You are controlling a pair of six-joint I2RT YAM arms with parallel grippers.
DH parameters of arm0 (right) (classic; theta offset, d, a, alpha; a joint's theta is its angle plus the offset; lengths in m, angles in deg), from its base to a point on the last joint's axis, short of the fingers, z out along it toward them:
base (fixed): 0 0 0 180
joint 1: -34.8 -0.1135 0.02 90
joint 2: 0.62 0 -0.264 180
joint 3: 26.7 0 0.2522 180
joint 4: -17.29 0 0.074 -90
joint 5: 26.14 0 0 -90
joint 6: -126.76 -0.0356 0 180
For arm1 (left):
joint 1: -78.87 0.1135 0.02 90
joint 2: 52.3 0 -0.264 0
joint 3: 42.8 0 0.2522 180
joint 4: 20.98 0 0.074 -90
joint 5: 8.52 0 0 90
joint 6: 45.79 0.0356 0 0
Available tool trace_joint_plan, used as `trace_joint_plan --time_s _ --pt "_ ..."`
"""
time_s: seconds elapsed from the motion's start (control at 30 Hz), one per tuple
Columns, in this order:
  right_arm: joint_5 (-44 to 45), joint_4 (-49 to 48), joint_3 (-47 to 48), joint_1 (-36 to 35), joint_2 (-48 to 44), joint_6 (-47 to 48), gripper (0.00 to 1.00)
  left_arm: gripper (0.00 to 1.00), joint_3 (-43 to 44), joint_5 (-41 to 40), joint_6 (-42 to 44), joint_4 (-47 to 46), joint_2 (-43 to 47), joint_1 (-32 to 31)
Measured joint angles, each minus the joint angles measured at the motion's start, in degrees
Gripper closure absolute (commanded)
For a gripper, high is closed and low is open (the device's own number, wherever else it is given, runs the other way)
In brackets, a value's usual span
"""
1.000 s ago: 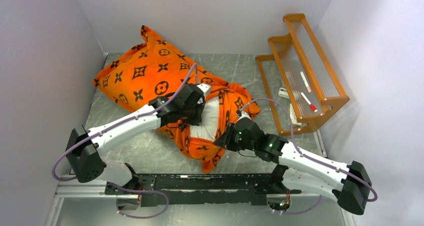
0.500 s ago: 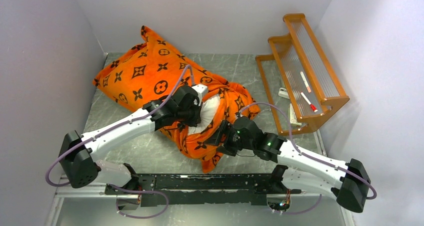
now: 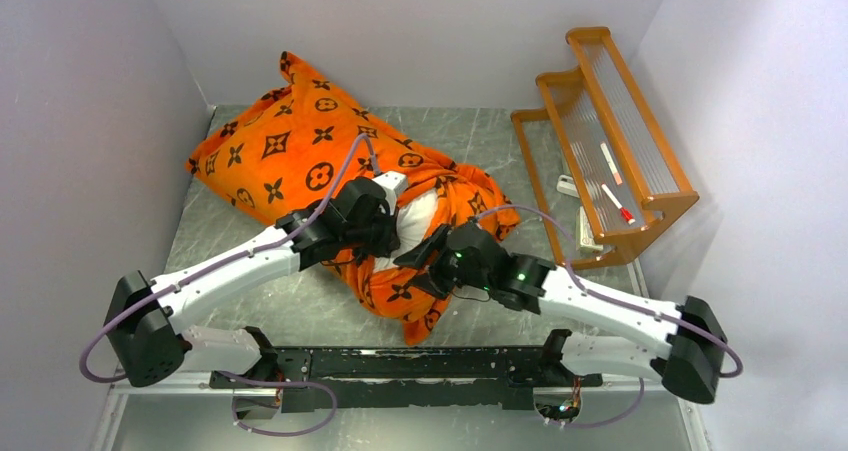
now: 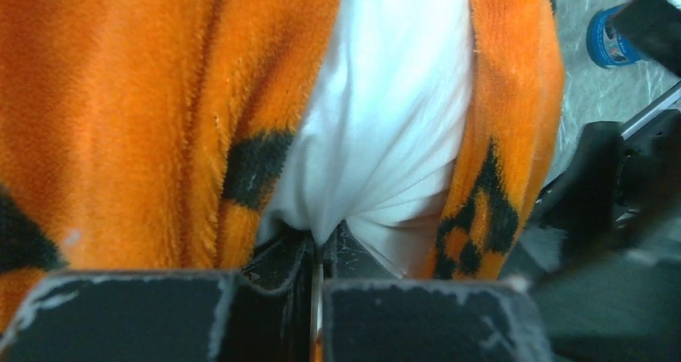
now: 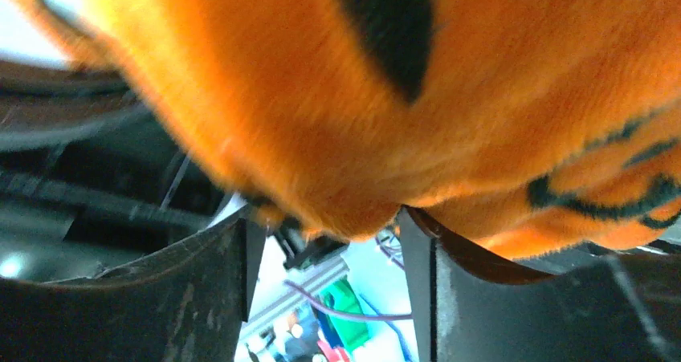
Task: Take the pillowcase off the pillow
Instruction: Remove the pillow from the pillowcase.
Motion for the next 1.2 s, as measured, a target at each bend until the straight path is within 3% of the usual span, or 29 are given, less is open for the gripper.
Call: trace_joint_plan --time_s 0.13,0.2,0.33,0.4,0.57,0.8,0.83,0.9,1.07,1.2 --pt "0.39 4.31 5.42 -0.31 9.55 -2.51 0.83 0.95 0.17 -0.37 -0.04 0.66 -0.09 0.0" --pt "0.5 7.26 7.76 -0.63 12.96 -2.91 0.94 0.95 0.48 -0.7 -0.02 1.33 -0.24 0.0" --pt "0.13 6.99 4.83 -0.72 11.8 -3.45 0.95 0.95 1.51 -0.7 0.09 2.97 -1.11 0.09" --pt "-2.08 2.75 -0.52 -0.57 8.15 -3.37 1.0 0.95 2.71 0.0 0.52 4.13 -2.32 0.66" --pt "-6.45 -6.4 -15.34 0.04 -2.69 -4.07 1.0 0.95 8.72 3.91 2.62 8.55 -7.72 4.2" --pt "1.49 -3.56 -21.86 0.24 -17.94 -7.43 1.0 0.95 14.75 9.53 5.62 10.75 -11.21 6.56" --pt "2.95 -3.67 -22.38 0.15 -18.14 -7.93 1.0 0.93 14.69 10.75 6.08 10.51 -10.78 6.73" --pt "4.24 -4.72 -22.97 -0.04 -16.63 -8.5 1.0 0.71 13.27 13.31 6.6 9.27 -9.25 7.08" --pt "3.69 -12.07 -22.75 -0.59 -5.27 -7.02 1.0 0.41 5.86 16.28 6.58 6.67 0.31 8.04" --pt "2.25 -12.68 -16.9 -0.57 5.81 -2.71 1.0 0.29 5.88 11.93 4.48 9.57 8.9 3.91"
